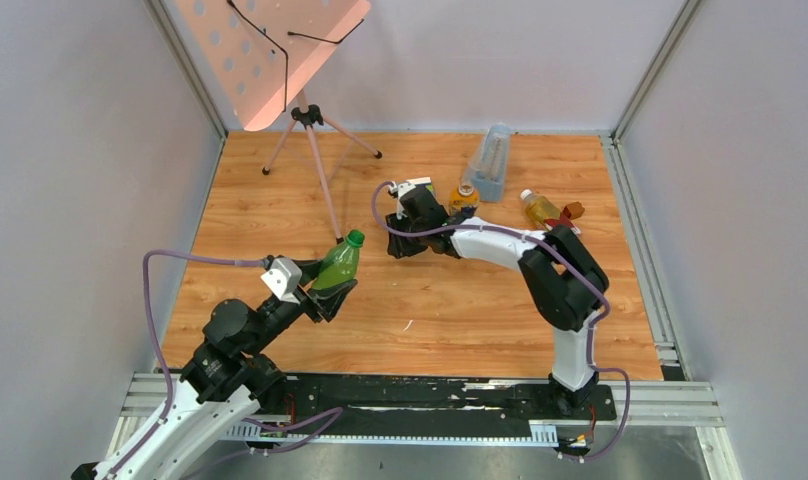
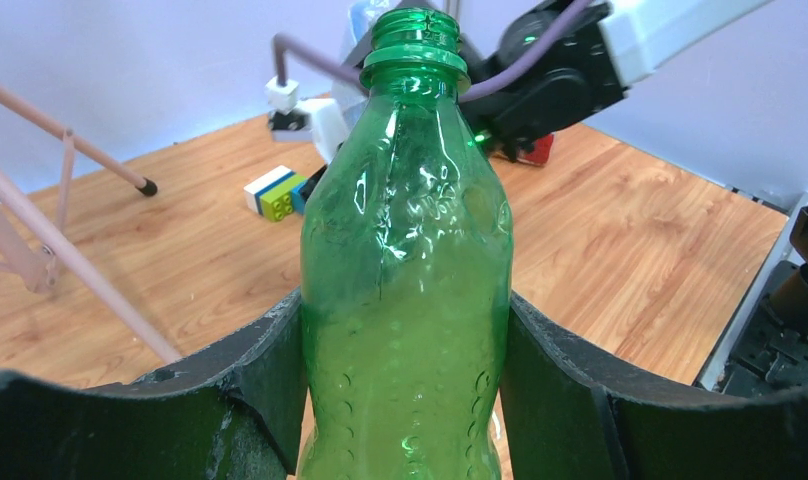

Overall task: Unscrew the bottle caps
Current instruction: Place the bottle cap at the center of the board.

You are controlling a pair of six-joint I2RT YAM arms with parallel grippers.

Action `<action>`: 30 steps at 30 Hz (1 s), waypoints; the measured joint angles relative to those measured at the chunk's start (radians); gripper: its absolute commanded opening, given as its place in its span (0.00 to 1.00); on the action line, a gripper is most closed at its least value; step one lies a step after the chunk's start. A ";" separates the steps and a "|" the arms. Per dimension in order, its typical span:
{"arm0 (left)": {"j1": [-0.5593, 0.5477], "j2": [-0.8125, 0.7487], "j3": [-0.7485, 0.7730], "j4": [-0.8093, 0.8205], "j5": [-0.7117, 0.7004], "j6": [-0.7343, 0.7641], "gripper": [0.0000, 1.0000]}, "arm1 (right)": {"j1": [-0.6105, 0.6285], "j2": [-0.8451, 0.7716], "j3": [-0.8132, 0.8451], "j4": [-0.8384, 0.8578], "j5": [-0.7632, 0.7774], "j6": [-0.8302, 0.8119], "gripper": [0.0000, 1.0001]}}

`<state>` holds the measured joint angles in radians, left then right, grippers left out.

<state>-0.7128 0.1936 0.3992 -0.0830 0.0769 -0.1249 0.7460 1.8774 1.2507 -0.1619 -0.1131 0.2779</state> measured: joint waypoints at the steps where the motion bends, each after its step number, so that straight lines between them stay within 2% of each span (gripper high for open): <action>1: 0.000 0.004 0.000 -0.003 0.000 -0.002 0.02 | 0.000 0.041 0.033 -0.020 0.017 0.006 0.03; 5: 0.000 0.016 0.000 -0.006 0.000 -0.005 0.02 | 0.000 0.162 0.133 -0.084 0.082 0.019 0.17; 10: 0.000 0.024 0.000 -0.011 0.002 -0.009 0.03 | 0.002 0.189 0.180 -0.119 0.135 0.023 0.36; 16: 0.000 0.024 0.000 -0.010 0.011 -0.019 0.06 | 0.002 0.200 0.200 -0.158 0.142 0.020 0.50; 24: 0.000 0.025 -0.010 0.008 0.011 -0.027 0.09 | 0.003 0.168 0.191 -0.202 0.121 0.016 0.52; 30: 0.000 0.038 -0.021 0.017 0.011 -0.029 0.11 | 0.010 0.021 0.162 -0.237 0.092 0.010 0.51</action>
<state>-0.7128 0.2317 0.3786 -0.0658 0.0879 -0.1535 0.7555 1.8984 1.4124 -0.3988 -0.0208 0.2882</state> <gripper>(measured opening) 0.671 0.520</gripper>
